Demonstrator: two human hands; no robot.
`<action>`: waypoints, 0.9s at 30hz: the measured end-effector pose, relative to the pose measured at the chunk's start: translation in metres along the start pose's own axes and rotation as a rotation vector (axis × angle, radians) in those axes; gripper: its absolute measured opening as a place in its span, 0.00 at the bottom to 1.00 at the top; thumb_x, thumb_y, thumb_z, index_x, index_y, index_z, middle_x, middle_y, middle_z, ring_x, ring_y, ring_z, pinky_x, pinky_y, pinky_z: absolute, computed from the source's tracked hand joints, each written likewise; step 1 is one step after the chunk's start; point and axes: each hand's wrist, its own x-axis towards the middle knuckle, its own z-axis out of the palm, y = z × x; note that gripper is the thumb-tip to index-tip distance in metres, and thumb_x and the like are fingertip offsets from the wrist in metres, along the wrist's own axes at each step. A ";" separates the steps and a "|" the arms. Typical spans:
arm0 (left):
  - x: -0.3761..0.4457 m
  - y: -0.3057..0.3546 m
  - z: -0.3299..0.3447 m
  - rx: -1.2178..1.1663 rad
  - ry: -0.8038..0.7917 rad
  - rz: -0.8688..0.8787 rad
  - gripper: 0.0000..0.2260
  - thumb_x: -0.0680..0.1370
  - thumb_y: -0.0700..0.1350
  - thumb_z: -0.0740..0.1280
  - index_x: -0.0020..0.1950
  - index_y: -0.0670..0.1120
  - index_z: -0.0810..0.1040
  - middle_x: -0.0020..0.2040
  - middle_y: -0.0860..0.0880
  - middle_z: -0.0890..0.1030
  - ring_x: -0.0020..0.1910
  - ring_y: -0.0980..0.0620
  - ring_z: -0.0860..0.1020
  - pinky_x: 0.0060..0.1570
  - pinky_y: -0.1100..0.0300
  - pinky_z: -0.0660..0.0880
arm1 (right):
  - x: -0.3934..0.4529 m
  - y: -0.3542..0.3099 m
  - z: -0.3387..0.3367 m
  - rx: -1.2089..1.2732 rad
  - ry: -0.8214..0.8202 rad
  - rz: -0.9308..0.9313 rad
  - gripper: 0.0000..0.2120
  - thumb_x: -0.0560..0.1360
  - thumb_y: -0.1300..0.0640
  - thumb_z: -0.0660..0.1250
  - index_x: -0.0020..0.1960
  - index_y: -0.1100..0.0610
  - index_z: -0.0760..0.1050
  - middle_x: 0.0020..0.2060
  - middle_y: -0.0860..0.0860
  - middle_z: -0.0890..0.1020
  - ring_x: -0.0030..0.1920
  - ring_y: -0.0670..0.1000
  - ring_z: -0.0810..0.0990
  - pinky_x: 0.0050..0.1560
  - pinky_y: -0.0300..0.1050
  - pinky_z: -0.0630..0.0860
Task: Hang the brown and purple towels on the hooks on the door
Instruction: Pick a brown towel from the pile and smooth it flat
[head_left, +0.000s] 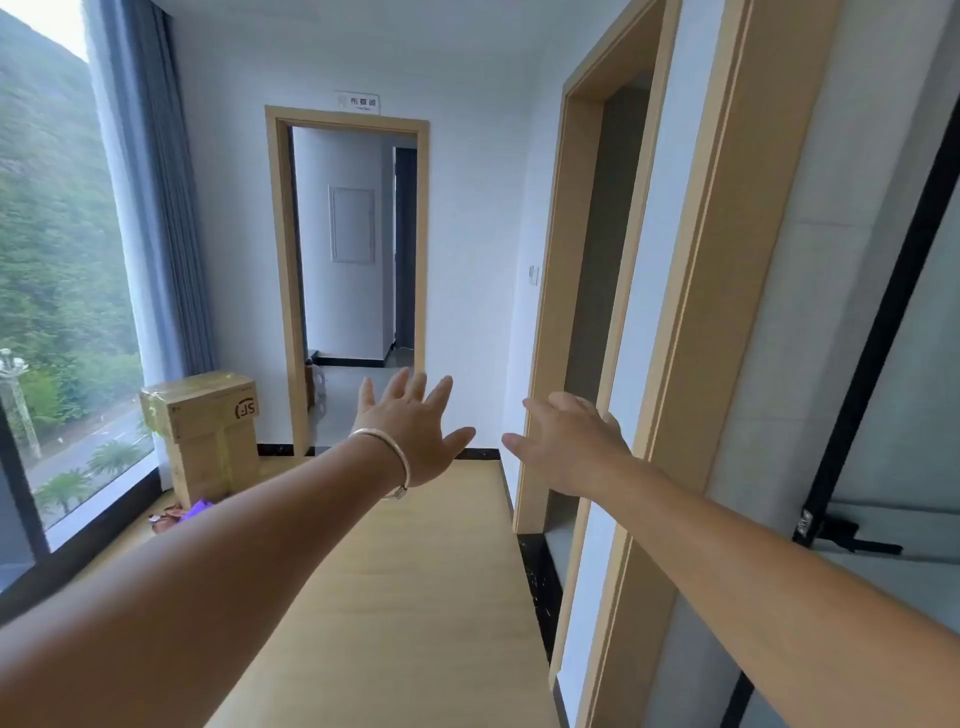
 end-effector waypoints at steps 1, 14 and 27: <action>0.010 -0.005 0.004 0.012 0.000 -0.003 0.34 0.77 0.68 0.45 0.78 0.53 0.43 0.79 0.47 0.49 0.77 0.45 0.44 0.72 0.36 0.44 | 0.009 -0.003 0.004 -0.008 0.004 0.000 0.31 0.77 0.33 0.51 0.76 0.45 0.55 0.76 0.50 0.59 0.76 0.55 0.54 0.73 0.64 0.52; 0.160 -0.050 0.078 0.053 -0.020 -0.014 0.33 0.77 0.68 0.46 0.78 0.53 0.45 0.78 0.47 0.52 0.77 0.45 0.46 0.72 0.36 0.45 | 0.184 0.012 0.066 -0.033 0.050 -0.032 0.31 0.77 0.33 0.51 0.76 0.45 0.57 0.76 0.51 0.60 0.75 0.55 0.56 0.71 0.64 0.52; 0.371 -0.056 0.154 0.072 -0.001 -0.059 0.33 0.77 0.67 0.48 0.77 0.53 0.46 0.78 0.46 0.53 0.77 0.45 0.47 0.72 0.36 0.45 | 0.403 0.087 0.107 -0.030 0.008 -0.066 0.32 0.78 0.33 0.50 0.77 0.46 0.54 0.77 0.51 0.57 0.77 0.54 0.53 0.73 0.62 0.51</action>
